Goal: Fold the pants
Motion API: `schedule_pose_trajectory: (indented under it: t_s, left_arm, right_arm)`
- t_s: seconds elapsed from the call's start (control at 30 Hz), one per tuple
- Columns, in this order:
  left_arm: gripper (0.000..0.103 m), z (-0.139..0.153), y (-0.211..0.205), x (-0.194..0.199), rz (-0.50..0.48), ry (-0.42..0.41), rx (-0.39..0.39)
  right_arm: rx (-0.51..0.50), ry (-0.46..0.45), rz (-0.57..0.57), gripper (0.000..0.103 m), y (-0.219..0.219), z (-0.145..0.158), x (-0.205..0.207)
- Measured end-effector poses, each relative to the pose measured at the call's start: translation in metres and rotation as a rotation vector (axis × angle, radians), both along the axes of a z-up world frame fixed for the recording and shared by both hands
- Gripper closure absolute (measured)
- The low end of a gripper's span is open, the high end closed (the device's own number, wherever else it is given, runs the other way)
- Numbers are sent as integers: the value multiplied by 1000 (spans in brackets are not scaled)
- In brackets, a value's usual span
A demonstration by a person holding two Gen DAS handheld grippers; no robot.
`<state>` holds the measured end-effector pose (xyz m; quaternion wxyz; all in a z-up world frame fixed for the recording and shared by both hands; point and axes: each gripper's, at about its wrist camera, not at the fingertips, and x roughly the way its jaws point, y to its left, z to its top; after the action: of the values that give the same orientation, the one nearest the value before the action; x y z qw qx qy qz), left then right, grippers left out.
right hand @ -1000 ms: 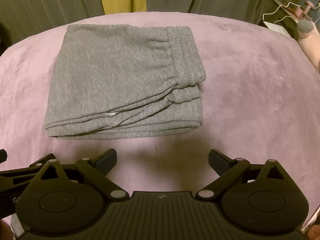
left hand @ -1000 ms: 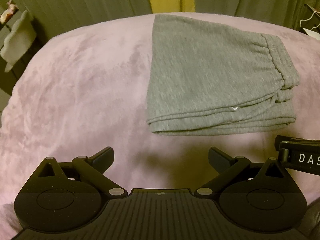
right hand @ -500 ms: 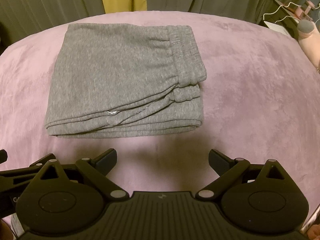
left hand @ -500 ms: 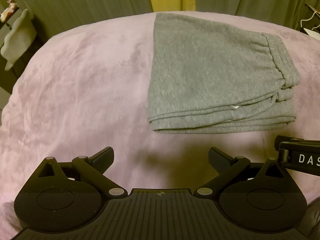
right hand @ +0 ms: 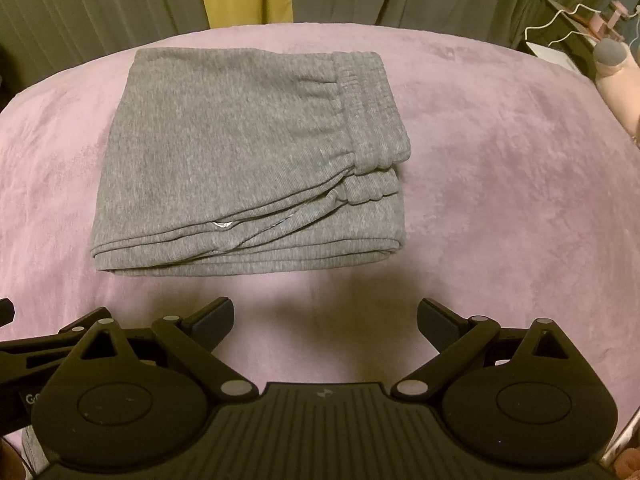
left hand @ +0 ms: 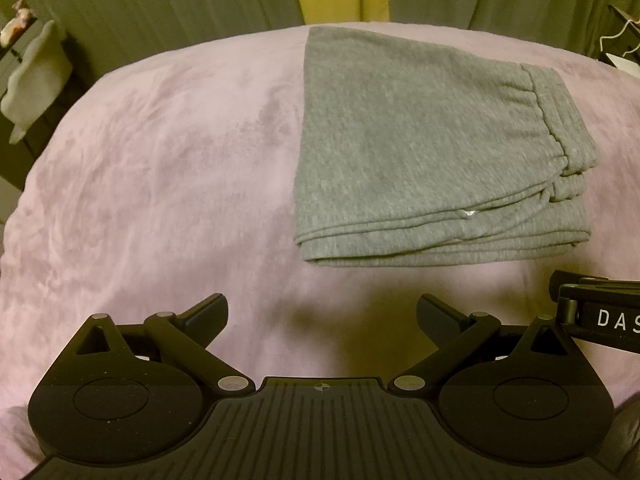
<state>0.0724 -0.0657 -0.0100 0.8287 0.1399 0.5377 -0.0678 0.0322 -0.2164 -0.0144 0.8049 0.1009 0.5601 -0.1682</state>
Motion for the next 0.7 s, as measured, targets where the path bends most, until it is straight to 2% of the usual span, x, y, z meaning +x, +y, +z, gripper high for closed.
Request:
schedule_pose_trajectory:
  t_s: [0.7]
  left_arm:
    - [0,-1,0,1,-1,6,3]
  right_arm:
    - [0,10,-6,5,0,-2,0]
